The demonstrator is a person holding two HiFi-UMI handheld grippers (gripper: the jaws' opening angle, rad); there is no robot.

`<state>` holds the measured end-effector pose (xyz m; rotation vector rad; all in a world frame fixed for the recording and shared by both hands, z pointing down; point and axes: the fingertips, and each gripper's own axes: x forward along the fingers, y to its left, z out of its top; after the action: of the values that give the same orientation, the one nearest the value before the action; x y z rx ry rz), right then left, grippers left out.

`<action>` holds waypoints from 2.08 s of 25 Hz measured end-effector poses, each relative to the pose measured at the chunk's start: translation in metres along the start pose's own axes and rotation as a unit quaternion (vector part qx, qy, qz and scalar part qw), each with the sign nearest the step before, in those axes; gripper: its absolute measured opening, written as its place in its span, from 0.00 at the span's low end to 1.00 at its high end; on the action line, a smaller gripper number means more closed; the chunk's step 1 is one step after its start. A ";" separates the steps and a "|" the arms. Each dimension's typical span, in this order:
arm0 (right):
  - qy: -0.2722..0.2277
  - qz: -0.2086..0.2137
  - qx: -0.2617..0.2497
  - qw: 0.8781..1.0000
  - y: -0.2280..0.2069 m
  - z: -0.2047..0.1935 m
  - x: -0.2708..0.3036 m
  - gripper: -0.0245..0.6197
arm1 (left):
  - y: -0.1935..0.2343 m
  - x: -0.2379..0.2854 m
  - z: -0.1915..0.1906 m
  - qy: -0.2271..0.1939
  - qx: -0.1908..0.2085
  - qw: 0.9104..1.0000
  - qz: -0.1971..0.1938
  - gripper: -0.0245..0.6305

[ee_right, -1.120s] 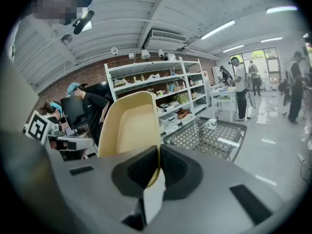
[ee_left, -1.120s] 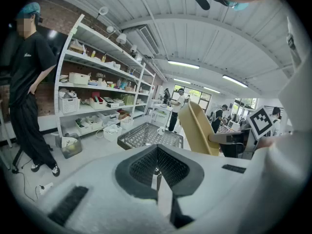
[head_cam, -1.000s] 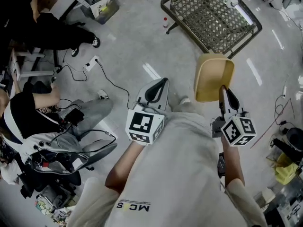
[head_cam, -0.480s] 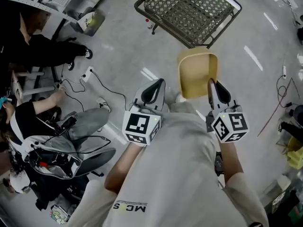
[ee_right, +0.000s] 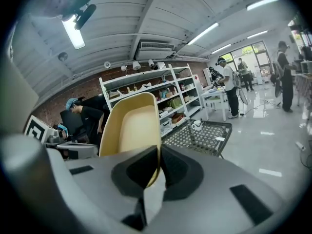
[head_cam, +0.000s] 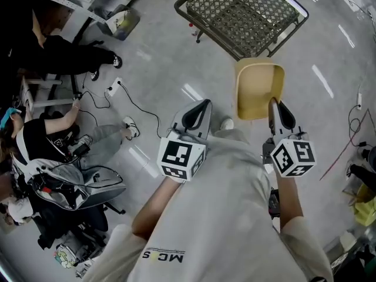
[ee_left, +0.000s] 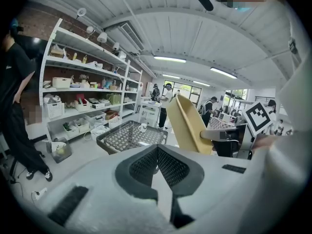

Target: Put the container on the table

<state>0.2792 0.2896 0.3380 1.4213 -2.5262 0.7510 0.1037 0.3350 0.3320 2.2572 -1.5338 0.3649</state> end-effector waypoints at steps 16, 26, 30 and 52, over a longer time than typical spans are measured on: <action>0.016 -0.044 0.019 0.999 -0.005 0.057 0.181 0.08 | 0.144 0.135 0.077 0.001 -0.009 0.999 -0.045 0.07; 0.023 -0.116 0.025 0.993 -0.010 0.126 0.309 0.08 | 0.253 0.233 0.152 0.013 -0.007 0.993 -0.118 0.07; 0.023 -0.125 0.030 0.991 -0.012 0.143 0.342 0.08 | 0.280 0.256 0.169 0.016 -0.005 0.992 -0.124 0.07; 0.048 -0.119 0.049 0.990 -0.051 0.150 0.393 0.08 | 0.292 0.304 0.183 0.041 0.005 0.992 -0.120 0.07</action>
<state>0.1262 -0.1042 0.3680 1.6386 -2.2233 0.8866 -0.0558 -0.0956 0.3453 2.3692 -1.2062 0.3900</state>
